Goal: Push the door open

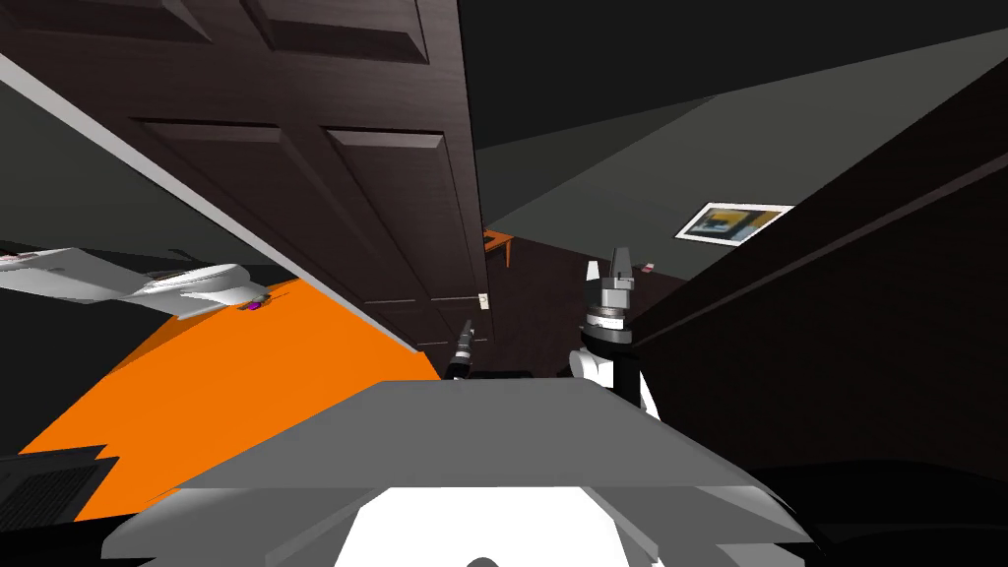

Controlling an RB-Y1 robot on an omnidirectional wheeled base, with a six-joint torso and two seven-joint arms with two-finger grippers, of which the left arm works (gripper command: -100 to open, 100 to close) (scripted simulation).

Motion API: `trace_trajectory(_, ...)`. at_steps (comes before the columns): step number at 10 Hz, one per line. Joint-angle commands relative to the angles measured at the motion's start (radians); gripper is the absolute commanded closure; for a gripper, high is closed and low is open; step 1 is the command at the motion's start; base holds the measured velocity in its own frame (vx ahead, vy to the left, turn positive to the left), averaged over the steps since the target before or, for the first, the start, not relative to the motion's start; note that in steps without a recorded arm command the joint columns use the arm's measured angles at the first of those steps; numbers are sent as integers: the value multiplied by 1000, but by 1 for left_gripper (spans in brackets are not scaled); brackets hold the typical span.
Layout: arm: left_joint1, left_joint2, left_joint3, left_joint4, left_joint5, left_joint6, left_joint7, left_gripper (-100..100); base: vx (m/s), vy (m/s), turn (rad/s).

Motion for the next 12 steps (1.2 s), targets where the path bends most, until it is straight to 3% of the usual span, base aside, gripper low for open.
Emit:
trace_trajectory(1, 15, -16, -39, -4, 10, -12, -17, -100, -65, 1, 162)
trace_trajectory(3, 17, -26, -57, -6, 16, -13, -26, -100, -48, 4, 99)
trace_trajectory(4, 21, -45, -83, -8, 25, -14, -38, -100, -35, 0, 170)
trace_trajectory(5, 14, -39, -70, 6, 20, -22, -30, -100, -18, -4, 37)
trace_trajectory(6, 4, -15, -64, 13, 20, -19, -31, -100, 103, -31, -33)
trace_trajectory(8, -6, -1, -57, 18, 20, -15, -28, -100, 227, 0, -7)
trace_trajectory(10, -20, 5, -47, 26, 19, -11, -25, -100, 221, -53, -15)
trace_trajectory(12, -34, -4, -36, 34, 18, -6, -22, -100, 246, -55, -17)
